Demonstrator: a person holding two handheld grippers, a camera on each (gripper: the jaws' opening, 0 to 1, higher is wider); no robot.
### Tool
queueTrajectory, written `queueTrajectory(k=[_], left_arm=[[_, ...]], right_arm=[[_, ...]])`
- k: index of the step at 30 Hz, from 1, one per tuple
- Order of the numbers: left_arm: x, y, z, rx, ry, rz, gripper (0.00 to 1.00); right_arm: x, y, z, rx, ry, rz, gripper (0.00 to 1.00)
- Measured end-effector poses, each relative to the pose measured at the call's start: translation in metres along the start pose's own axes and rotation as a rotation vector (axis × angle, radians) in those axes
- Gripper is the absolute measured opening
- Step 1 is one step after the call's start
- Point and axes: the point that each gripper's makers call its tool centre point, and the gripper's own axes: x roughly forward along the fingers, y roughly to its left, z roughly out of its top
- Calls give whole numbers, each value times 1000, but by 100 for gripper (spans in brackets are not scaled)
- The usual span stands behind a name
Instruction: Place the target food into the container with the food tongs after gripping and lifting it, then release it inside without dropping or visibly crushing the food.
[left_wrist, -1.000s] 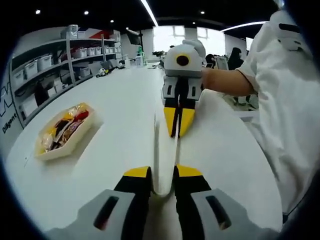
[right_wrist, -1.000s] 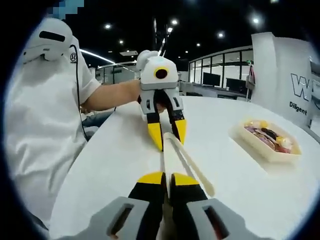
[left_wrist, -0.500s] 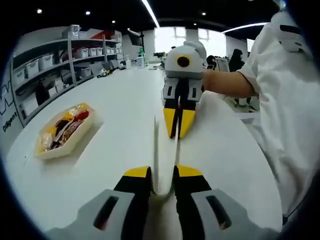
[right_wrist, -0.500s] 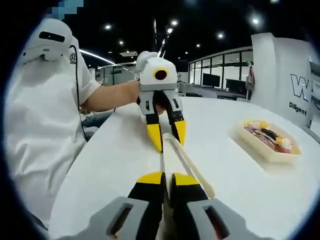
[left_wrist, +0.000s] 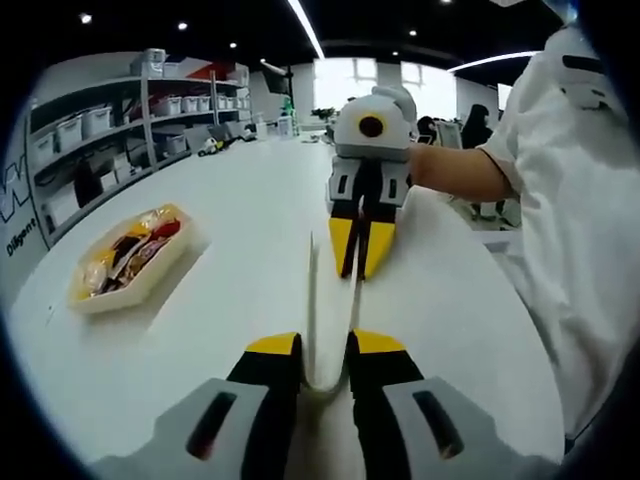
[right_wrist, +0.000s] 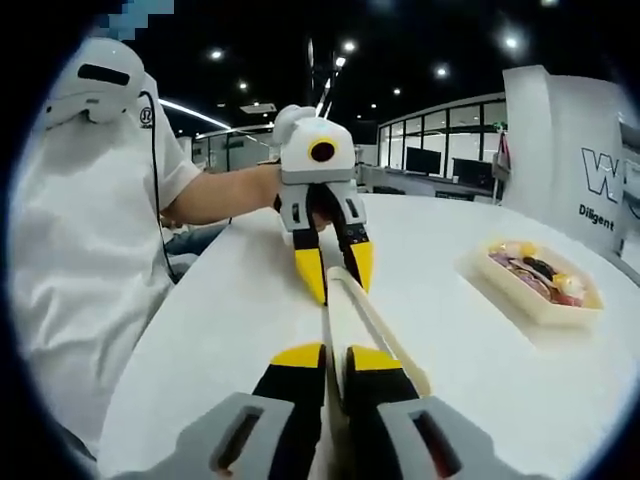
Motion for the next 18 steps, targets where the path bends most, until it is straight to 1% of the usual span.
queueTrajectory(k=[4,8,18], left_arm=[[0,1,0,-5,-7,5,19],[-1,0,0,-11,-15,7,23],[-4,1,-3,-23,-23,28,26]], right_arm=[[0,0,0,2,-1,1,3],[-1,0,1,5,-8,1,3],[-1,1,2,14,-17,0,6]])
